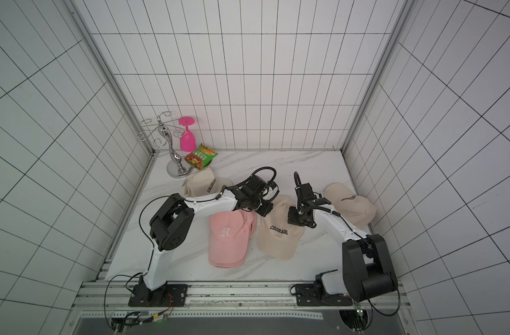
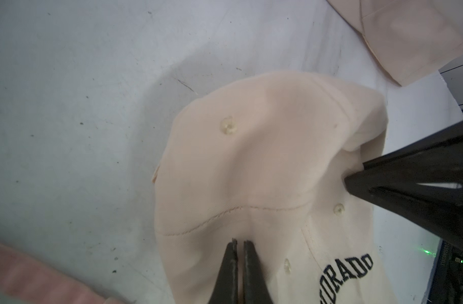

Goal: Stack the baseball caps by color
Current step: Place the baseball cap at the center of the board.

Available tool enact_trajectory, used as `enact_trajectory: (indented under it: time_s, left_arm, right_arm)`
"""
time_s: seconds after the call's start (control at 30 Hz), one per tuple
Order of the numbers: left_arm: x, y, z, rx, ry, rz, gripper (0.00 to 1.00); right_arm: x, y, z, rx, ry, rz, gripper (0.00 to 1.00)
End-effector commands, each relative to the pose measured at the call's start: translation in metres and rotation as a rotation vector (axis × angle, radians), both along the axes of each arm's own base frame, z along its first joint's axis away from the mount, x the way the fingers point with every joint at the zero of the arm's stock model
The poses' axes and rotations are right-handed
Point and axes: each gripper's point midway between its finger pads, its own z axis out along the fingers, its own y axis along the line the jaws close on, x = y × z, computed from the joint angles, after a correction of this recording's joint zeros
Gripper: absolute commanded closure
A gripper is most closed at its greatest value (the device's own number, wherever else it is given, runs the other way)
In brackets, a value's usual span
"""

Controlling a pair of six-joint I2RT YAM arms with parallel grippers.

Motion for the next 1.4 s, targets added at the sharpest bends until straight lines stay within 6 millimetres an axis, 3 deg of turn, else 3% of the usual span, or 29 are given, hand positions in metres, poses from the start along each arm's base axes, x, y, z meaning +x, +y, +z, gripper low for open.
enact_trajectory:
  time_s: [0.0, 0.3, 0.53, 0.67, 0.83, 0.97, 1.07, 1.17, 1.2, 1.27, 1.37]
  left_arm:
    - [-0.016, -0.008, 0.021, -0.068, -0.004, 0.013, 1.00]
    - [-0.018, 0.010, 0.017, -0.063, 0.009, 0.120, 1.00]
    - [-0.001, 0.019, 0.040, -0.053, -0.060, 0.172, 0.99]
    - [0.004, 0.024, 0.054, -0.067, -0.080, 0.186, 0.89]
    - [0.010, 0.030, 0.075, -0.095, -0.096, 0.206, 0.82]
    - [0.017, 0.045, 0.103, -0.142, -0.108, 0.255, 0.77]
    - [0.023, 0.067, 0.130, -0.181, -0.124, 0.320, 0.72]
    - [0.027, 0.101, 0.164, -0.229, -0.164, 0.411, 0.70]
    - [0.030, 0.118, 0.174, -0.243, -0.177, 0.465, 0.69]
    - [0.036, 0.155, 0.191, -0.271, -0.201, 0.560, 0.68]
    - [0.041, 0.221, 0.206, -0.310, -0.234, 0.735, 0.64]
  right_arm:
    - [0.018, 0.010, 0.014, 0.014, -0.033, 0.048, 1.00]
    - [0.013, 0.027, 0.005, 0.002, 0.013, 0.133, 0.95]
    - [0.003, 0.025, 0.004, -0.007, 0.001, 0.060, 0.94]
    - [-0.005, 0.025, 0.005, 0.009, -0.018, 0.051, 0.92]
    - [-0.006, 0.030, 0.014, 0.027, -0.049, 0.070, 0.85]
    - [-0.002, 0.023, 0.036, 0.005, -0.110, 0.035, 0.67]
    - [0.004, 0.013, 0.063, -0.025, -0.191, -0.007, 0.52]
    - [0.007, 0.011, 0.103, -0.046, -0.343, -0.010, 0.31]
    - [0.008, 0.017, 0.117, -0.029, -0.396, 0.007, 0.20]
    - [0.008, 0.033, 0.143, 0.033, -0.486, 0.049, 0.13]
    - [0.010, 0.069, 0.174, 0.135, -0.560, 0.132, 0.12]
